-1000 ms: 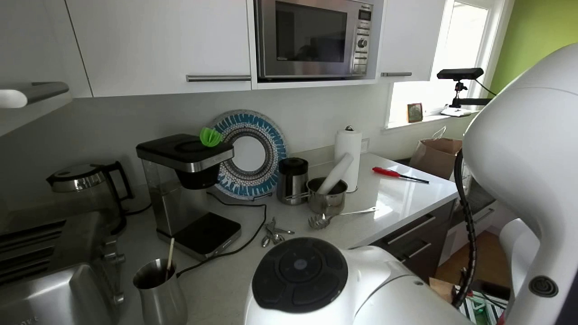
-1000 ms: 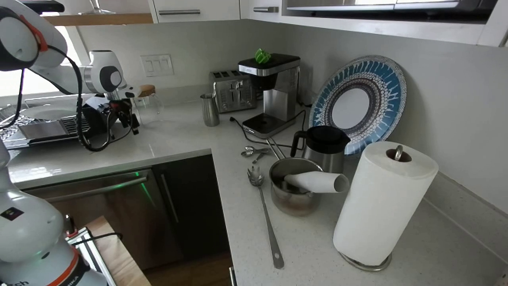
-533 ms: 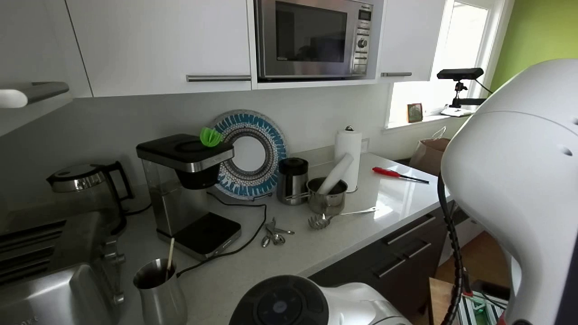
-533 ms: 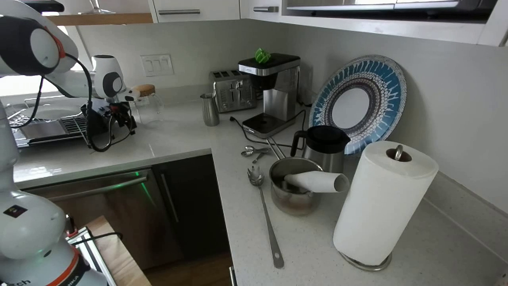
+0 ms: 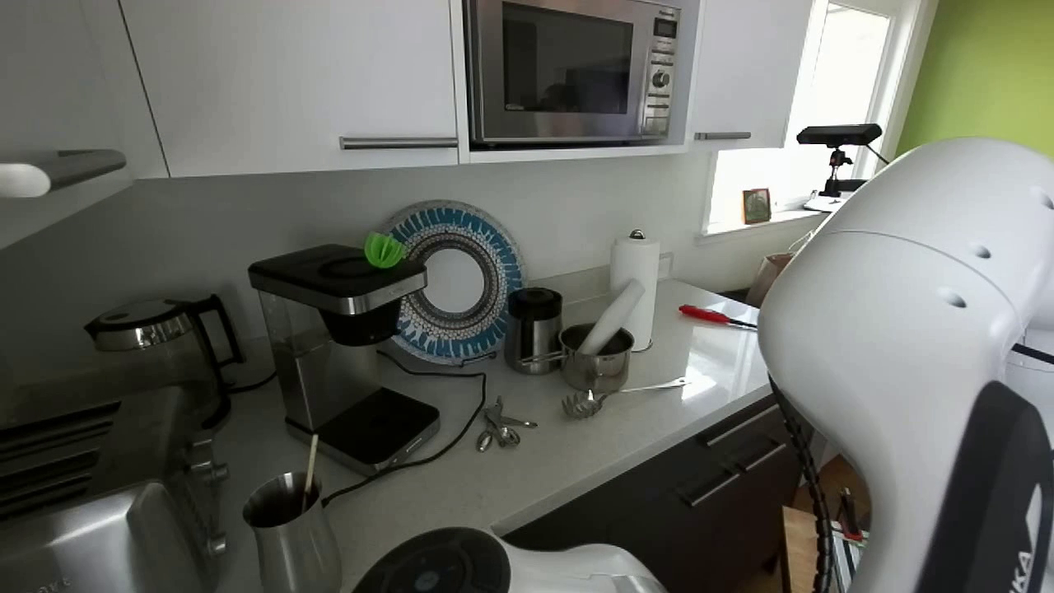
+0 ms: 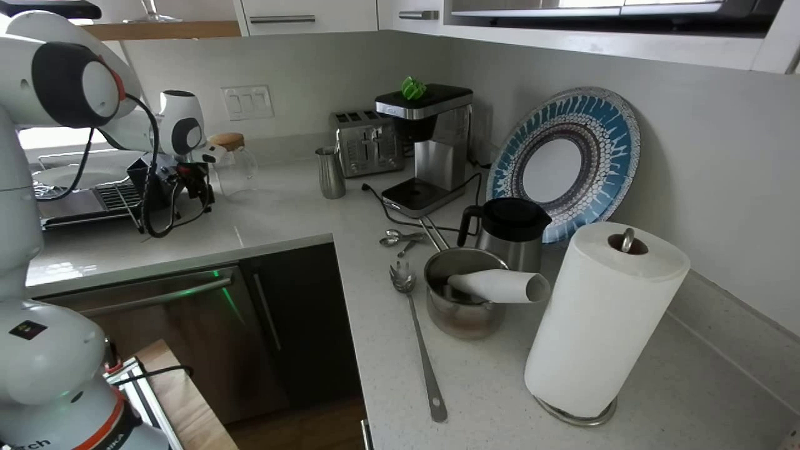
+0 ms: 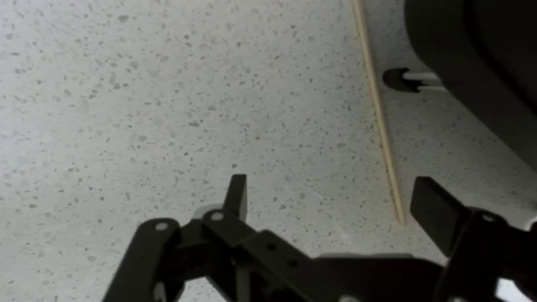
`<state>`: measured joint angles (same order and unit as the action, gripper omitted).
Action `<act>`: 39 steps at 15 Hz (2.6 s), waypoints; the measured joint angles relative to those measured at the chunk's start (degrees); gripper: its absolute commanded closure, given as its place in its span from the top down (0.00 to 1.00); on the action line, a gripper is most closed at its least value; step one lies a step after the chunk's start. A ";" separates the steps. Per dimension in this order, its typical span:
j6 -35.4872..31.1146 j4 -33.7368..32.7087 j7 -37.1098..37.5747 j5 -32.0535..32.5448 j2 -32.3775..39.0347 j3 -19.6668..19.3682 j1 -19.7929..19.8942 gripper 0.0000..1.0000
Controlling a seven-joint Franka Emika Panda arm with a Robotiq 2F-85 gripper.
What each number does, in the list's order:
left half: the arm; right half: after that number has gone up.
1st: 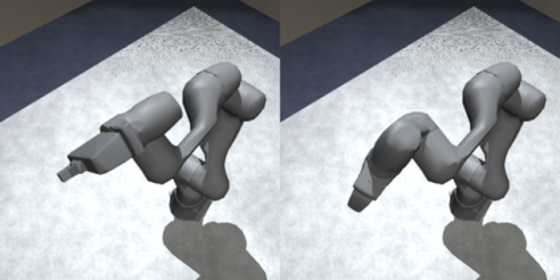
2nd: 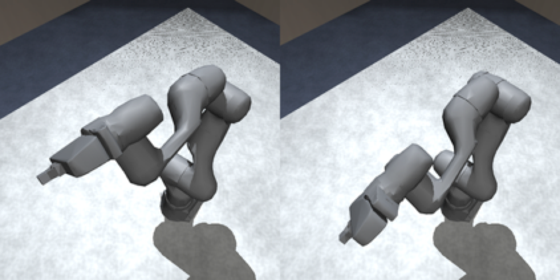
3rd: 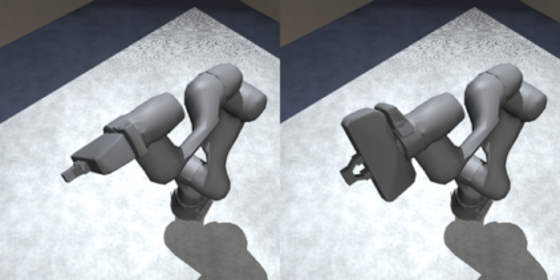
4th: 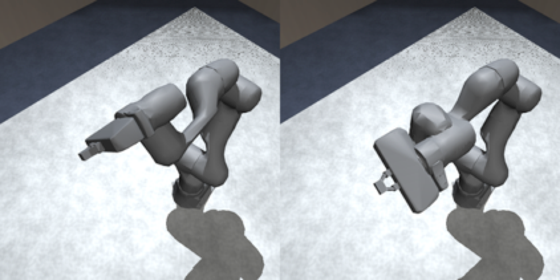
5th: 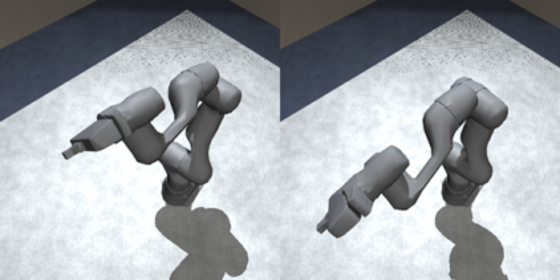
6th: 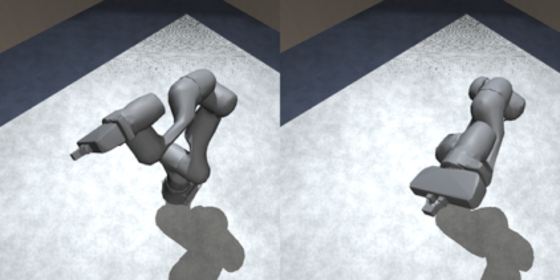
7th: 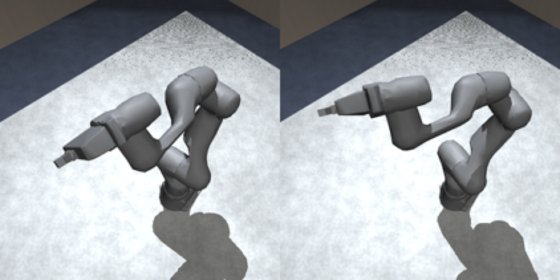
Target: Put the chopstick in the silver cup
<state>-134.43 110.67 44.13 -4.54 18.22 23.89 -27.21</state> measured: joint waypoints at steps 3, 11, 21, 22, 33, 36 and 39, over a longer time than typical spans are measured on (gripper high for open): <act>1.40 -2.61 -2.45 -5.14 2.32 -0.04 0.01 1.00; 4.53 -7.47 -2.38 -6.77 7.37 -1.88 -0.72 1.00; 7.98 -12.52 -2.13 -8.81 11.45 -2.86 -1.69 1.00; 8.13 -12.86 -2.13 -9.30 11.68 -2.92 -1.69 1.00; 12.86 -17.18 3.92 -9.35 13.91 -5.65 -4.45 1.00; 15.20 -18.59 5.48 -9.19 14.61 -6.35 -5.65 1.00; 17.33 -20.01 7.33 -8.31 15.31 -7.04 -6.86 1.00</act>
<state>-117.10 90.66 51.46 -12.85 33.53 16.86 -34.07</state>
